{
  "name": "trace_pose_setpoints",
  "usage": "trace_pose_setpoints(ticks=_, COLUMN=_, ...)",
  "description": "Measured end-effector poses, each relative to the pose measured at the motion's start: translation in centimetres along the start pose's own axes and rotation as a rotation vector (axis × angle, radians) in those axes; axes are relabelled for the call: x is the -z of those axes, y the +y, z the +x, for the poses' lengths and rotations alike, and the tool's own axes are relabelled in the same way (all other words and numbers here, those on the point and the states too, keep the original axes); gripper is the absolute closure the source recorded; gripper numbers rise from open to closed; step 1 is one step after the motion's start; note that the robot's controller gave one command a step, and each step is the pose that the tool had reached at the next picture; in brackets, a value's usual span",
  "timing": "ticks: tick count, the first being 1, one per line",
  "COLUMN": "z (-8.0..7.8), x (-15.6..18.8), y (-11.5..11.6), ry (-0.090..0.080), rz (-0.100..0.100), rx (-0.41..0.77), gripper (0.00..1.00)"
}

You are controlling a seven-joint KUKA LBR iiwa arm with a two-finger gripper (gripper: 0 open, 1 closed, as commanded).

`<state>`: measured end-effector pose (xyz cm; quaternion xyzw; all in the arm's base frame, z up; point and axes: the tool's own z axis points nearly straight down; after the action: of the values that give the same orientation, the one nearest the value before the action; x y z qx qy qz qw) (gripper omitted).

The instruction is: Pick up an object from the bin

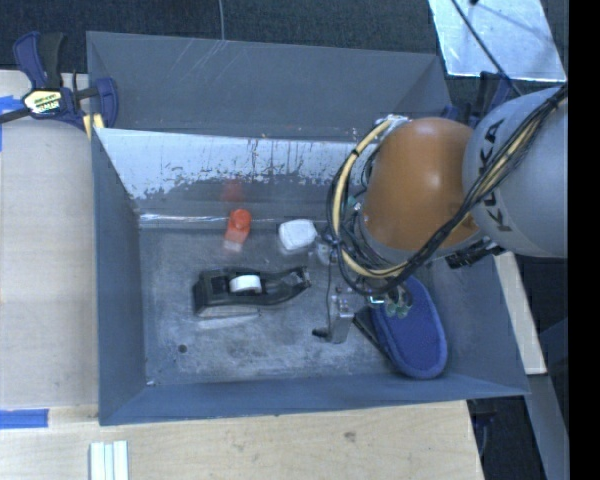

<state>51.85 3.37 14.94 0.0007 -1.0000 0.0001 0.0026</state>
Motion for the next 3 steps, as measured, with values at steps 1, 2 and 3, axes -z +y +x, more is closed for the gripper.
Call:
trace_pose_setpoints(ticks=1, z=0.5, x=-1.4, y=-8.5, ry=-0.005, rz=0.004, rx=-0.062, gripper=0.0)
trace_pose_setpoints(ticks=2, z=3.4, x=-1.8, y=-11.4, ry=-0.005, rz=0.001, rx=0.09, gripper=0.0)
trace_pose_setpoints(ticks=3, z=1.9, x=-2.7, y=-14.1, ry=-0.01, rz=0.004, rx=0.916, gripper=0.0)
